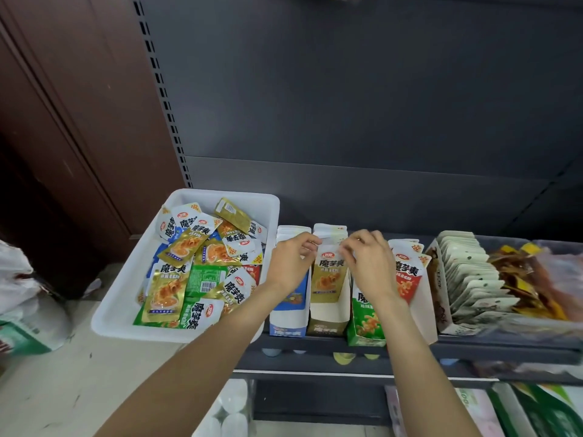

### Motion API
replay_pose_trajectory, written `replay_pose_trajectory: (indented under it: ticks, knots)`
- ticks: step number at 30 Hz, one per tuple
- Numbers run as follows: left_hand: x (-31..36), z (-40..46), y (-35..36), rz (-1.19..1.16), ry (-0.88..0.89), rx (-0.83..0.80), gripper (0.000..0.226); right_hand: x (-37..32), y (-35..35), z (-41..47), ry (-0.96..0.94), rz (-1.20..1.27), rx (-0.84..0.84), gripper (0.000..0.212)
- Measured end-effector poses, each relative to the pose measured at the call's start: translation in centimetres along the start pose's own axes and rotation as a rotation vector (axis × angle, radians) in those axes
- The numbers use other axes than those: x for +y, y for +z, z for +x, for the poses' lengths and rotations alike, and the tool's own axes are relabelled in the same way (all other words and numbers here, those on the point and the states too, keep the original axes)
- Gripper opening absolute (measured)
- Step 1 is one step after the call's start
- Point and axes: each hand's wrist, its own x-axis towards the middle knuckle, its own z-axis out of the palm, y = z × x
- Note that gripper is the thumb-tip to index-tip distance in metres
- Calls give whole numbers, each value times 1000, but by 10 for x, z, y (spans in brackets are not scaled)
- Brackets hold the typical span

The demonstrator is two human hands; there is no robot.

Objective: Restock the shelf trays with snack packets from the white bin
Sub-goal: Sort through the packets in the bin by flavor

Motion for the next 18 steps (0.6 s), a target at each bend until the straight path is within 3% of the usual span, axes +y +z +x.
replay_pose_trajectory:
  ticks: [4, 7, 9, 12, 15, 18]
  knots:
    - [0, -2, -2, -100, -41, -103, 27, 3, 14, 1, 55, -49, -2, 13]
    - [-1, -10, -13, -34, 9, -184, 37, -3, 12, 1, 70, 10, 28, 20]
    - [-6, -19, -28, 95, 81, -134, 38, -13, 3, 1, 46, 98, 94, 19]
    - [-22, -38, -59, 282, 211, 82, 29, -45, -11, 0, -111, 157, 110, 11]
    - [-57, -53, -96, 466, 280, 200, 24, -88, -15, -3, -305, 240, -85, 12]
    - [-93, -62, -130, 607, -8, -8, 34, -129, 3, -1, -425, 285, -327, 21]
